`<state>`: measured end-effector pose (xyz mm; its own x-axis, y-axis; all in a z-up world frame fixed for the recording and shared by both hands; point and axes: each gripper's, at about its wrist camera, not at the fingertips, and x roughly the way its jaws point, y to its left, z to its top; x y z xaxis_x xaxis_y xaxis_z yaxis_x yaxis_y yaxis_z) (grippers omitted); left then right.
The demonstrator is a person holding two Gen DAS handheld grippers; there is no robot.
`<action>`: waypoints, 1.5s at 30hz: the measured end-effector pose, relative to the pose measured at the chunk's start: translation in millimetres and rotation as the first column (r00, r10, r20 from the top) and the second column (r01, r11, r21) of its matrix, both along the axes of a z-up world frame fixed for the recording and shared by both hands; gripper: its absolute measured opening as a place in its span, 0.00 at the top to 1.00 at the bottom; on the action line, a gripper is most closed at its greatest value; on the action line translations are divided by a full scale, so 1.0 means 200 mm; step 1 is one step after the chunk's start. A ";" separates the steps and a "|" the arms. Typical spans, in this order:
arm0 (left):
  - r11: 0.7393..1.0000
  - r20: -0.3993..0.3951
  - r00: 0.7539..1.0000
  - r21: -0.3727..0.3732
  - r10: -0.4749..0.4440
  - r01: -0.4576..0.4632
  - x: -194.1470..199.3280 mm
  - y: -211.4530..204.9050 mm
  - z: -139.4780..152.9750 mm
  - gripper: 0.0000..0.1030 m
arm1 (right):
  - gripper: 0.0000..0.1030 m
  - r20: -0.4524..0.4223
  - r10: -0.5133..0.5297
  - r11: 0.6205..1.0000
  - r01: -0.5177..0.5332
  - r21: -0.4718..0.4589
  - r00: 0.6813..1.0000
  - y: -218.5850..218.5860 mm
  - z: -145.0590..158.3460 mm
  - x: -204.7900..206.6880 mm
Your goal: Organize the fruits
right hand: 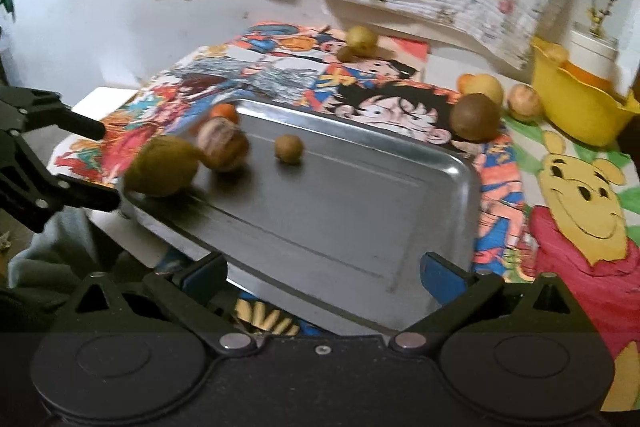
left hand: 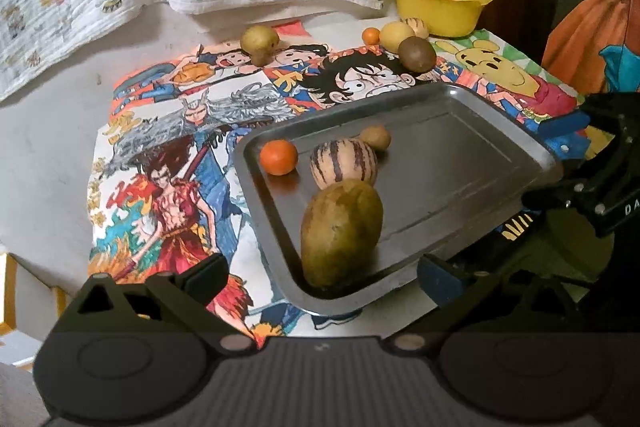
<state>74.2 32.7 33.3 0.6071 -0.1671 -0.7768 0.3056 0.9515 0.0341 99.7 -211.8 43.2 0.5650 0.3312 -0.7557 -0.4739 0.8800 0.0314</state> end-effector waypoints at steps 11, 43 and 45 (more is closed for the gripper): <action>0.999 0.037 0.999 0.015 -0.033 0.033 0.10 -0.04 0.11 0.00 | 0.01 0.009 -0.030 0.999 0.030 -0.025 1.000 -0.04 -0.01 0.08; 0.995 0.007 0.995 0.009 -0.102 0.102 0.89 -0.28 0.09 0.00 | 0.01 0.107 -0.189 0.982 0.188 0.016 0.976 -0.21 -0.03 0.66; 0.996 0.006 0.996 0.005 -0.094 0.094 0.95 -0.27 0.08 0.00 | 0.01 0.114 -0.196 0.981 0.195 0.014 0.974 -0.20 -0.03 0.71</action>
<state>264.6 -22.1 50.0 0.5938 -0.2196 -0.7740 0.3933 0.9185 0.0412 241.2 -252.5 37.2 0.7015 0.2075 -0.6818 -0.2933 0.9560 -0.0108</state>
